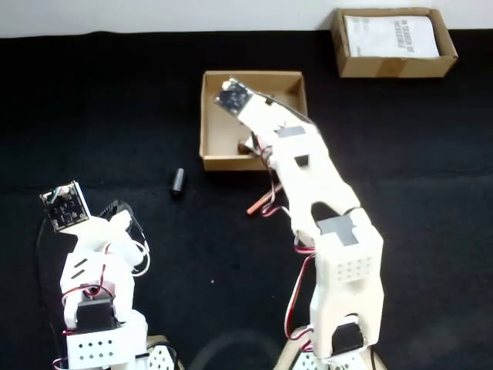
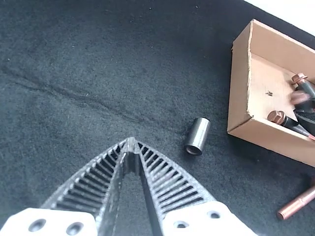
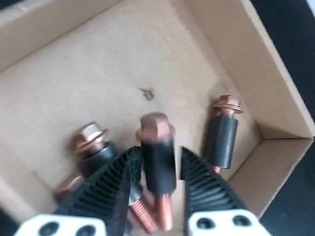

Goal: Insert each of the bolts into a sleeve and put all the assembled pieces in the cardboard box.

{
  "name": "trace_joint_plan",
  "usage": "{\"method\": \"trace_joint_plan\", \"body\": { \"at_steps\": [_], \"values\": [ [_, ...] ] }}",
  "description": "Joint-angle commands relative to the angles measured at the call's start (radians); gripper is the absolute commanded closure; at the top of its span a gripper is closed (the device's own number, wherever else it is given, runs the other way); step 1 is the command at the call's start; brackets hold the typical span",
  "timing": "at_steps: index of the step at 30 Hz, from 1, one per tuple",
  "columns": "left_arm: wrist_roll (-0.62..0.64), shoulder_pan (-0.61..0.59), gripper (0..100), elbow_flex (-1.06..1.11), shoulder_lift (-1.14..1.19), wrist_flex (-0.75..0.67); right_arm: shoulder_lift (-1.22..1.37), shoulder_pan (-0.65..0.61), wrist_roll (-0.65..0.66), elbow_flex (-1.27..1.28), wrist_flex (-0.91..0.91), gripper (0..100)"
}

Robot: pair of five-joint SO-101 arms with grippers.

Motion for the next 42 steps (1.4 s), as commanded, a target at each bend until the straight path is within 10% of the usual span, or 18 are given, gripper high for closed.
{"method": "trace_joint_plan", "body": {
  "at_steps": [1, 7, 23, 36, 42],
  "values": [
    [0.003, -0.004, 99, 0.018, -0.007, 0.003, -0.021, -0.008, 0.008, -0.061, 0.065, 86.5],
    [0.003, -0.004, 99, 0.018, -0.004, 0.003, -0.024, -0.010, -0.107, -0.193, 0.269, 86.5],
    [0.005, -0.008, 99, 0.018, -0.002, 0.008, -0.015, -0.289, -1.386, -0.694, 0.837, 86.5],
    [0.002, -0.355, 99, 0.018, -0.008, 0.117, 0.113, -0.395, -1.473, -0.653, 0.736, 86.5],
    [0.002, -0.320, 99, 0.018, -0.008, 0.112, 0.236, -0.395, -1.475, -0.654, 0.734, 86.5]
  ]
}}
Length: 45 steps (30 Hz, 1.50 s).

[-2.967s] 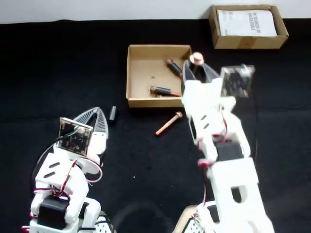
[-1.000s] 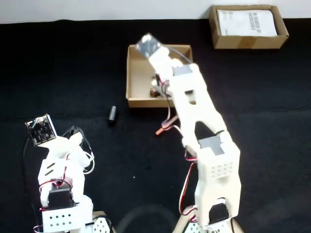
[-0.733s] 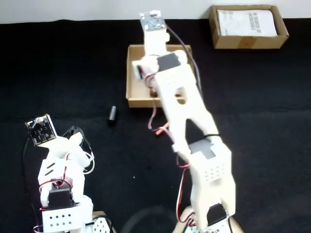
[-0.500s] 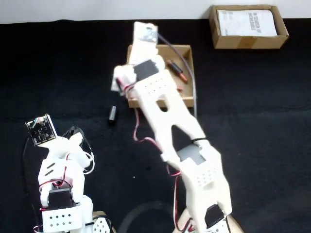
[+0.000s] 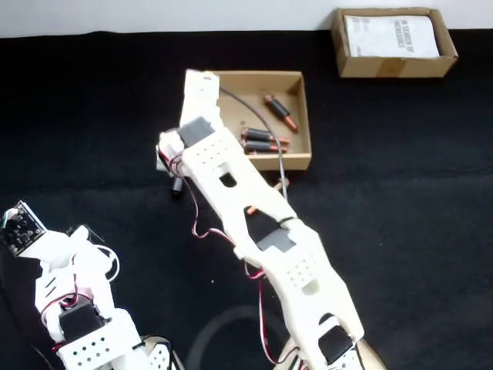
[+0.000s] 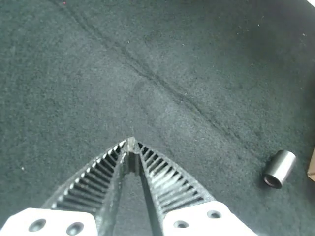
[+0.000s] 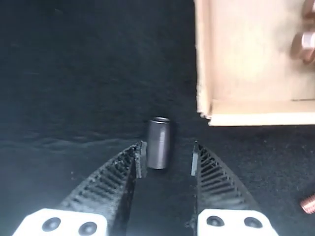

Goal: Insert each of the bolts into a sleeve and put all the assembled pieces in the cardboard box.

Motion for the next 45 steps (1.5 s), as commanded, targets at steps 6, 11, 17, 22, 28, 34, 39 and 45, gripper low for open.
{"method": "trace_joint_plan", "body": {
  "at_steps": [6, 11, 17, 22, 28, 34, 39, 45],
  "values": [
    [0.000, 0.024, 99, 0.018, -0.008, 0.002, 0.067, -0.021, -0.003, -0.010, -0.074, 86.5],
    [-0.028, 0.027, 99, 0.018, -0.008, 0.002, 0.071, -0.053, 0.000, -0.010, -0.108, 86.2],
    [-0.049, 0.027, 99, 0.018, -0.008, 0.002, 0.074, -0.061, 0.000, -0.001, -0.122, 86.1],
    [-0.049, 0.027, 99, 0.018, -0.008, 0.003, 0.122, -0.047, -0.002, 0.002, -0.117, 86.1],
    [-0.051, 0.027, 99, 0.018, -0.010, 0.005, 0.243, -0.033, 0.000, -0.005, -0.120, 86.4],
    [-0.052, 0.027, 99, 0.018, -0.010, 0.006, 0.266, -0.033, 0.000, -0.056, -0.114, 96.6],
    [-0.052, 0.027, 99, 0.018, -0.010, 0.005, 0.266, -0.015, 0.000, -0.061, -0.051, 99.1],
    [-0.054, 0.030, 99, 0.018, -0.010, 0.002, 0.254, 0.067, 0.097, -0.134, 0.084, 99.0]
  ]
}}
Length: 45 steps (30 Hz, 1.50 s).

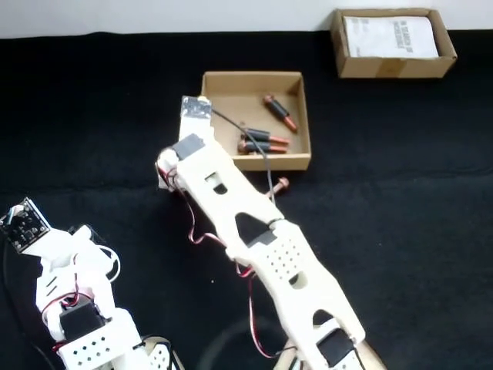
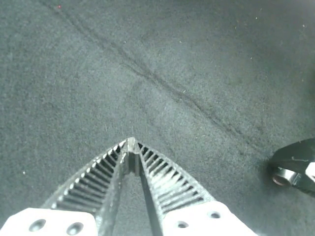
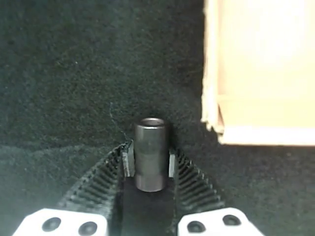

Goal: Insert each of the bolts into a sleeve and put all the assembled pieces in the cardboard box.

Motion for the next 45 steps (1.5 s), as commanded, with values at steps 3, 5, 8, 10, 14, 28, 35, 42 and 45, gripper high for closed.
{"method": "trace_joint_plan", "body": {
  "at_steps": [3, 5, 8, 10, 14, 28, 35, 42, 45],
  "values": [
    [-0.006, 0.030, 99, 0.018, -0.008, 0.000, -0.001, 0.101, 0.055, -0.203, 0.197, 99.0],
    [-0.006, 0.033, 99, 0.018, -0.007, 0.000, 0.001, 0.125, 0.057, -0.343, 0.266, 99.0],
    [-0.006, 0.033, 99, 0.018, -0.007, 0.000, 0.001, 0.151, 0.057, -0.575, 0.361, 99.0],
    [-0.006, 0.033, 99, 0.018, -0.004, 0.000, 0.001, 0.159, 0.060, -0.719, 0.415, 99.0],
    [-0.006, 0.033, 99, 0.018, -0.004, 0.000, -0.005, 0.168, 0.193, -0.938, 0.438, 99.0],
    [-0.006, 0.035, 99, 0.018, -0.002, 0.002, -0.555, 0.257, 0.376, -0.918, 0.441, 99.0],
    [-0.006, 0.047, 99, 0.018, -0.002, 0.006, -0.757, 0.260, 0.376, -0.915, 0.443, 99.1],
    [-0.006, 0.067, 99, 0.018, -0.002, 0.008, -1.010, 0.263, 0.471, -0.834, 0.444, 99.1],
    [-0.008, 0.105, 99, 0.018, -0.001, 0.029, -1.171, 0.325, 0.471, -0.657, 0.444, 99.1]
  ]
}}
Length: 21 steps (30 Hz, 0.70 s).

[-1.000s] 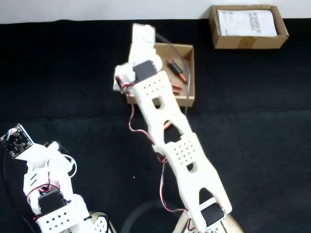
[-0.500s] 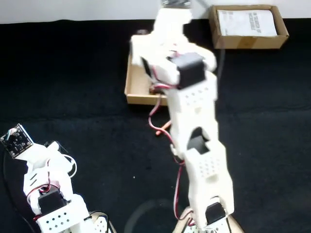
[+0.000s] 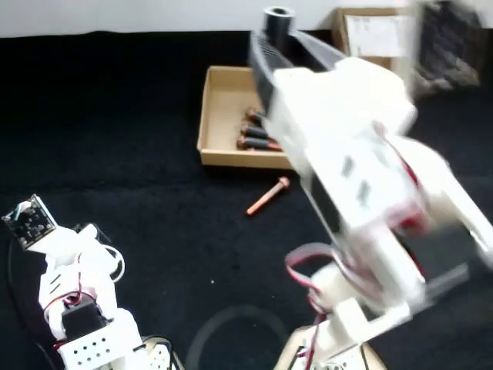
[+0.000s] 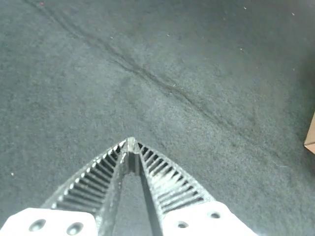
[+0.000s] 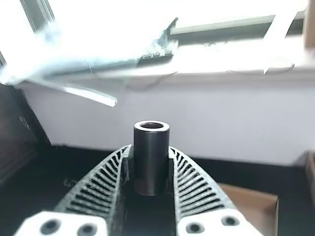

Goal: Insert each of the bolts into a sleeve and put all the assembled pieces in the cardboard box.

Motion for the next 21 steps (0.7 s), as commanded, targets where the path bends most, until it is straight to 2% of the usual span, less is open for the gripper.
{"method": "trace_joint_plan", "body": {
  "at_steps": [1, 9, 13, 16, 21],
  "values": [
    [-0.023, 0.065, 99, 0.018, -0.002, 0.028, -0.220, 0.077, 0.015, 0.188, 0.008, 99.1],
    [-0.115, 0.183, 99, -0.087, -0.001, 0.034, -0.679, 0.240, 0.028, 0.716, 0.007, 99.1],
    [-0.147, 0.317, 99, -0.231, 0.001, 0.101, -0.897, 0.305, 0.063, 0.967, 0.007, 99.1],
    [-0.147, 0.429, 94, -0.334, 0.013, 0.178, -1.052, 0.357, 0.091, 1.153, 0.004, 99.1],
    [-0.127, 0.527, 93, -0.516, 0.213, 0.236, -1.274, 0.426, 0.091, 1.460, -0.051, 99.1]
  ]
}}
